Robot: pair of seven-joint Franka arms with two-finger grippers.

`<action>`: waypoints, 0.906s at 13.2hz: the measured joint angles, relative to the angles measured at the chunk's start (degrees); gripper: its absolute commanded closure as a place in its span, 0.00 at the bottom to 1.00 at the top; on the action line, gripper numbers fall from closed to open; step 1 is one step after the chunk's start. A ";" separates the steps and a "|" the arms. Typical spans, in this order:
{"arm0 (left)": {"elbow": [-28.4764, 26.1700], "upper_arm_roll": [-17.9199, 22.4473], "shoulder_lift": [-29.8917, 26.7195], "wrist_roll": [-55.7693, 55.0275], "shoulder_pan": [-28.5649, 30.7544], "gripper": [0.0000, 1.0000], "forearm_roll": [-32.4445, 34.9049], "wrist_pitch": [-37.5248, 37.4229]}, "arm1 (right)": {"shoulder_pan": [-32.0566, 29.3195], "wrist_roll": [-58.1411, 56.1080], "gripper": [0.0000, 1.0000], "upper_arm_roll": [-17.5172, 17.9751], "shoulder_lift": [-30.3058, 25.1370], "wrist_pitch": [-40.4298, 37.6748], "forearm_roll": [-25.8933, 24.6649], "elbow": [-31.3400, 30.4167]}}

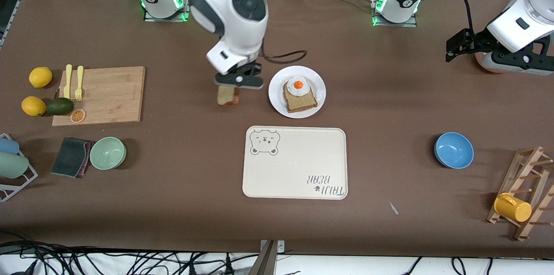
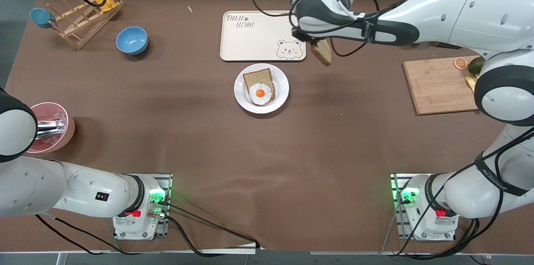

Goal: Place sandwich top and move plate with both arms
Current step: 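Carry the bread slice with the right gripper over the white plate, then lower the bread onto the egg slice and open the right gripper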

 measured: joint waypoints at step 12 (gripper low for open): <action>0.03 0.44 0.02 -0.05 0.28 0.00 0.00 0.00 | 28.80 8.39 1.00 -15.14 17.47 6.24 -5.92 18.56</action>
